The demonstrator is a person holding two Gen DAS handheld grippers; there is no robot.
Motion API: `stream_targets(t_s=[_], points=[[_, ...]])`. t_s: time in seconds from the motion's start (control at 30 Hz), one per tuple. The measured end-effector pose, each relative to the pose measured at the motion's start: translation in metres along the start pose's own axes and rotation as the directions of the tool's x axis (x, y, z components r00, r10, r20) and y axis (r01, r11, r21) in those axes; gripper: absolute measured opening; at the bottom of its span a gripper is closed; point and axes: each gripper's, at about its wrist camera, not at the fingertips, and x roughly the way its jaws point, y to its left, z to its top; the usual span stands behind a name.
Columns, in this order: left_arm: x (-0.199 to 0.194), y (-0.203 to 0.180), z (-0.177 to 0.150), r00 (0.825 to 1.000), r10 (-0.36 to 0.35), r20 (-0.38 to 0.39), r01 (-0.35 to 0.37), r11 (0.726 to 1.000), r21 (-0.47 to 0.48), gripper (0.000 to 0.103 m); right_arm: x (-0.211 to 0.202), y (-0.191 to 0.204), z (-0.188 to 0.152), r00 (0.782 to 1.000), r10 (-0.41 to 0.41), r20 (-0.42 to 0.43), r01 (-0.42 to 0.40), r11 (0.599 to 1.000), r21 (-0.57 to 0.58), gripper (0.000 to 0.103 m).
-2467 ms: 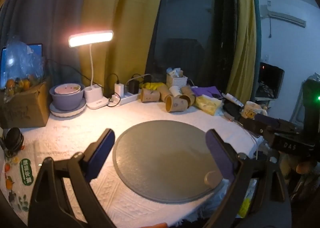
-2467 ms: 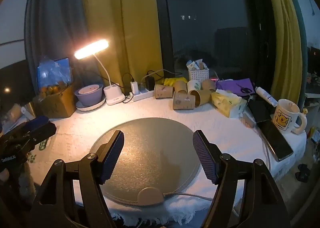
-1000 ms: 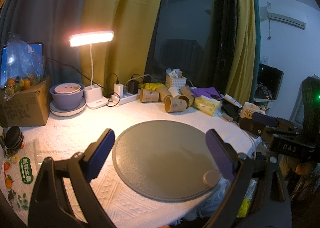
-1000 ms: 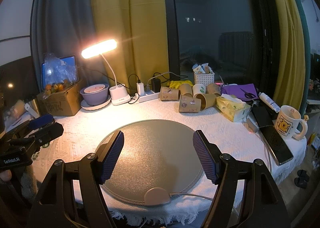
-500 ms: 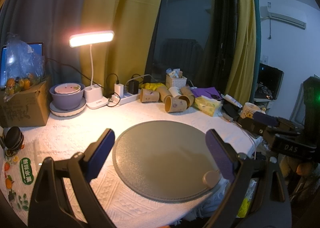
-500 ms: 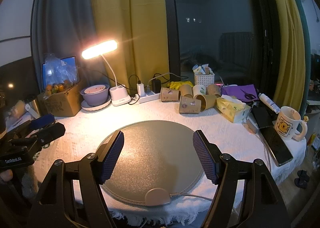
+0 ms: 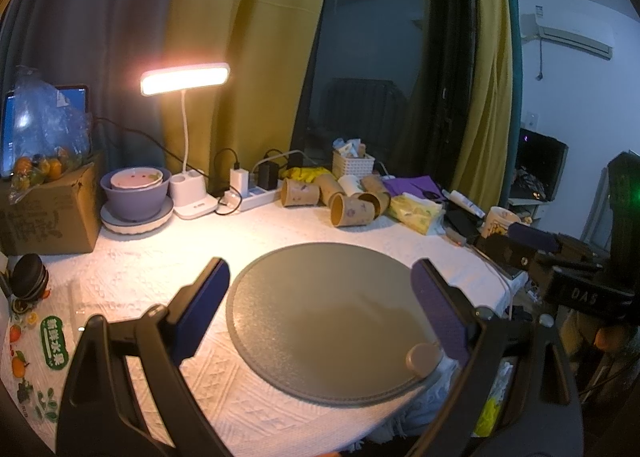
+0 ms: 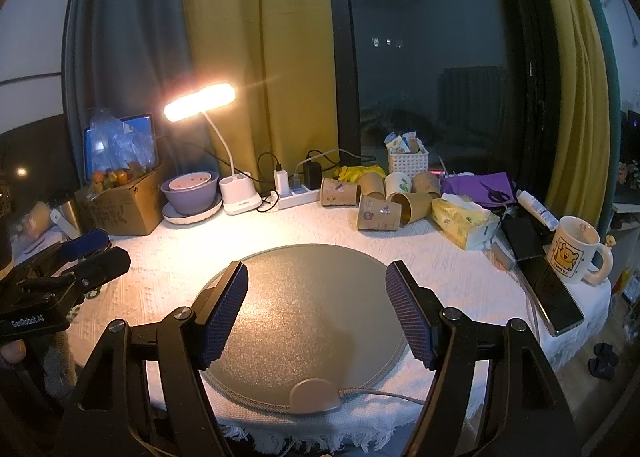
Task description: Flip cup upright
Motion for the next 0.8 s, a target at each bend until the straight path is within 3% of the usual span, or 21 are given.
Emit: stream_targets(t_s=[0.63,0.8], points=[[0.000,0.000,-0.001,1.000,-0.006,-0.002,0.006,1.000,0.004,0.093,0.000,0.000,-0.001,1.000,0.001,0.000,-0.001,1.000,-0.002,0.075],[0.014,-0.009,0.000,0.999,-0.037,-0.024,0.038,0.998,0.041,0.093,0.002,-0.003,0.006,1.000,0.004,0.000,-0.004,1.000,-0.012,0.074]])
